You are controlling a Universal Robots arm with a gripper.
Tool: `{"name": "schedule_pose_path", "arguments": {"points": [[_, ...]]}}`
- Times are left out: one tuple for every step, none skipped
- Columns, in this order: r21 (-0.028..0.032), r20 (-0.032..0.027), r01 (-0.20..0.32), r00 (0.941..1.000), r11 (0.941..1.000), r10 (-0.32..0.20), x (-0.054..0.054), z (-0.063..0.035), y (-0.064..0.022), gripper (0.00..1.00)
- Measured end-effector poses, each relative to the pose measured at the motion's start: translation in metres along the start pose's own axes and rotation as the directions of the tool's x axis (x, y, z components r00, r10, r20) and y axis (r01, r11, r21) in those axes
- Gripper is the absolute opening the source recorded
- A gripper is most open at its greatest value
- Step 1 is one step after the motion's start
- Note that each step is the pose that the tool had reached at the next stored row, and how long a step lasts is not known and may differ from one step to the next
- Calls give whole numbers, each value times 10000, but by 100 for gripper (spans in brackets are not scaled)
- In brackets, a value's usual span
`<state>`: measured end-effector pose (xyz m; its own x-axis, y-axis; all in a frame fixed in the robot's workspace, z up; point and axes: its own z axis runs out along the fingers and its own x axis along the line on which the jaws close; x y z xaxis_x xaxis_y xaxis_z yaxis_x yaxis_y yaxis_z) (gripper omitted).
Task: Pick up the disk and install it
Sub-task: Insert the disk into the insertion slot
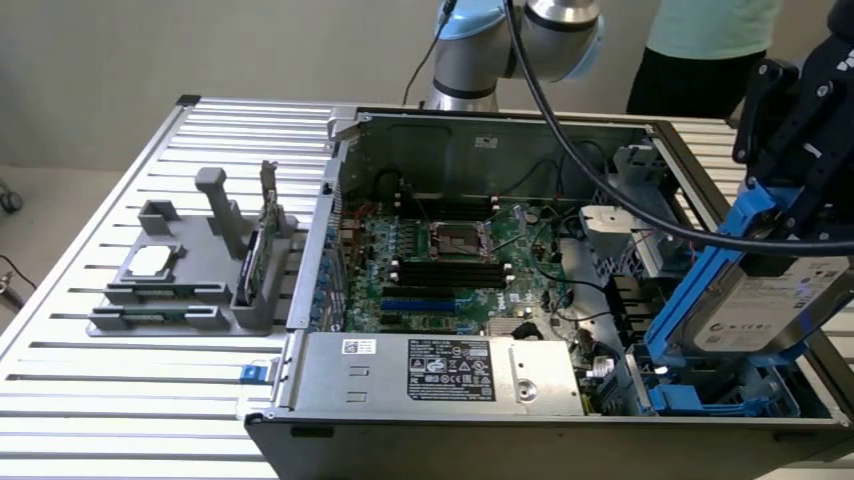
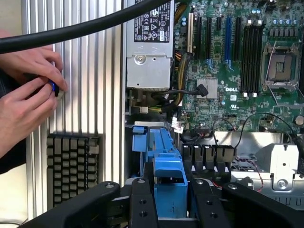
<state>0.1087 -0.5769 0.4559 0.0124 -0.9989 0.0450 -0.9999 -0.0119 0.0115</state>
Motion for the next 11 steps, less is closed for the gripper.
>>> {"name": "schedule_pose_path", "arguments": {"points": [[9, -2, 1, 10000, 10000, -1, -1, 6, 0, 33], [16, -2, 1, 10000, 10000, -1, -1, 13, 0, 33], [20, -6, 0, 10000, 10000, 0, -1, 20, 0, 33], [24, -5, -1, 10000, 10000, 1, -1, 29, 0, 33], [26, -3, -1, 10000, 10000, 1, -1, 38, 0, 33], [26, -3, -1, 10000, 10000, 1, -1, 47, 0, 33], [27, -2, 0, 10000, 10000, 0, -1, 55, 0, 33], [27, -3, -1, 10000, 10000, 1, -1, 64, 0, 33], [27, -2, -1, 10000, 10000, 1, -1, 73, 0, 33], [27, -1, -1, 10000, 10000, 1, -2, 83, 0, 33], [27, -3, -1, 10000, 10000, 1, -2, 91, 0, 33]]}}
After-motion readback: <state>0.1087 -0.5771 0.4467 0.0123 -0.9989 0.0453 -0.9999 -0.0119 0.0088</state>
